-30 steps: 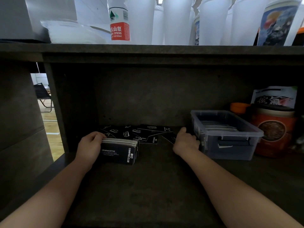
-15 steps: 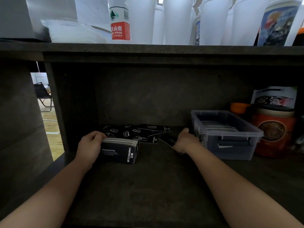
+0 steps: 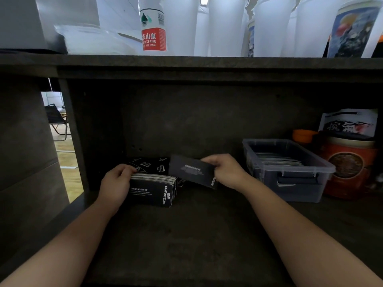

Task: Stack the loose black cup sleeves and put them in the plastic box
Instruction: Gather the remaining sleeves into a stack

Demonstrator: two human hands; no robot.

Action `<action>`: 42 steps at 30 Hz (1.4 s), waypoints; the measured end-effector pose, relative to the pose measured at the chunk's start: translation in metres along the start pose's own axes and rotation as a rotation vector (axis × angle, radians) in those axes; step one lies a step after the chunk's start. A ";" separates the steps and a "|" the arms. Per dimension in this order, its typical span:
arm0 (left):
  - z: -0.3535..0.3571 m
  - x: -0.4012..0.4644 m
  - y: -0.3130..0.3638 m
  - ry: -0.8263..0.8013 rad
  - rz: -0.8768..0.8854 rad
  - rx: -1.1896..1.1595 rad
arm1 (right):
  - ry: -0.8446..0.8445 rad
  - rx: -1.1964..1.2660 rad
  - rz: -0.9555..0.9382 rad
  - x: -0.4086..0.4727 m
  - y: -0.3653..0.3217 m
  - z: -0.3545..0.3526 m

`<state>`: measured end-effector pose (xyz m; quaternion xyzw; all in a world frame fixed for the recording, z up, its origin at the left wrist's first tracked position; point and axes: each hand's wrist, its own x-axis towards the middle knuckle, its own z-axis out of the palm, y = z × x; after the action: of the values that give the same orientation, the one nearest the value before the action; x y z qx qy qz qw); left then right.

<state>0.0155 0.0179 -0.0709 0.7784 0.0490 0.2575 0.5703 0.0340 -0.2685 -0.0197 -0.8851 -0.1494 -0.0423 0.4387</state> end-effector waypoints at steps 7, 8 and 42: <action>-0.003 -0.007 0.005 -0.064 -0.026 -0.069 | -0.043 0.096 -0.163 -0.010 -0.019 0.058; -0.004 -0.008 0.007 -0.080 -0.030 -0.072 | -0.075 0.241 -0.124 -0.011 -0.025 0.068; 0.000 0.006 -0.005 -0.030 0.058 0.090 | -0.173 -0.875 -0.097 0.058 0.042 0.016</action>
<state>0.0214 0.0223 -0.0737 0.8083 0.0291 0.2597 0.5276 0.1009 -0.2661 -0.0495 -0.9797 -0.1947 -0.0480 0.0065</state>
